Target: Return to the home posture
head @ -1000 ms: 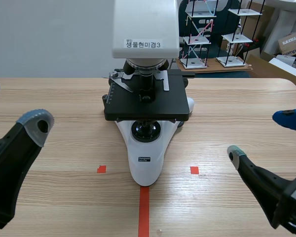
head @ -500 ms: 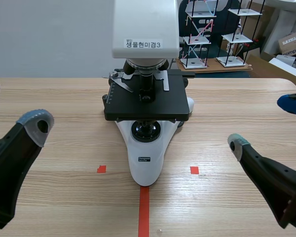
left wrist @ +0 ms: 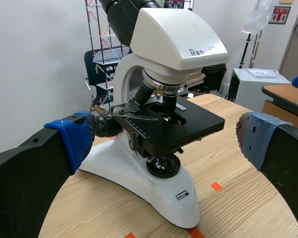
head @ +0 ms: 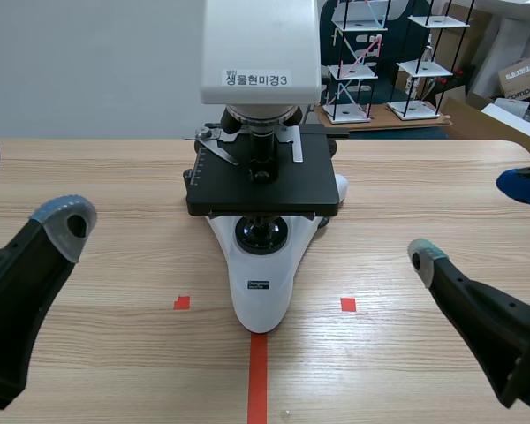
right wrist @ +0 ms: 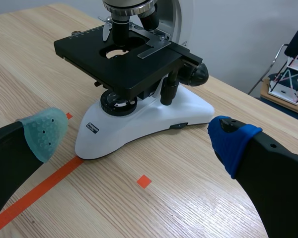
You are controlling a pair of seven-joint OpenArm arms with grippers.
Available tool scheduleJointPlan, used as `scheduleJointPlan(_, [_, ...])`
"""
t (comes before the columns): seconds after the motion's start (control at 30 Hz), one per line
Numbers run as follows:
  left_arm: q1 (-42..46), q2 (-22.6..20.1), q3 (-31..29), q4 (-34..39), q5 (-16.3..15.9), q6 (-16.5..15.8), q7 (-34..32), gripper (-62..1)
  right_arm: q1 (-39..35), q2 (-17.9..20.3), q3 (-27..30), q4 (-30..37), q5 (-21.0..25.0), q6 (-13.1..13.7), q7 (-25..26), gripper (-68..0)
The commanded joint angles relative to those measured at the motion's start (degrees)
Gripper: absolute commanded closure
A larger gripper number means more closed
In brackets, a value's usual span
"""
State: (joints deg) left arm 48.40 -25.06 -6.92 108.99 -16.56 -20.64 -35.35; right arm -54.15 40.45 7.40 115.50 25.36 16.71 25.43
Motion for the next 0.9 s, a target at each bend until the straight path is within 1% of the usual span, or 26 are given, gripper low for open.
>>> scheduleJointPlan(0.0, [0.15,0.26,-0.17,0.31,-0.35,-0.04,-0.59,-59.6,0.5,-0.13,0.11,-0.04,0.83,-0.22,0.76,-62.4])
scheduleJointPlan(0.47, [0.15,0.26,-0.17,0.31,-0.33,-0.04,-0.59,-59.6,0.52,-0.13,0.11,-0.04,0.83,-0.22,0.81,-62.3])
scheduleJointPlan(0.67, [0.15,0.26,-0.17,0.31,-0.35,-0.07,3.08,-59.6,0.52,-0.13,0.11,-0.04,0.83,-0.22,0.81,-62.3])
scheduleJointPlan(0.87, [0.11,0.26,-0.17,0.31,-0.39,-0.07,1.29,-59.6,0.52,-0.13,0.11,-0.04,0.83,-0.22,0.81,-62.4])
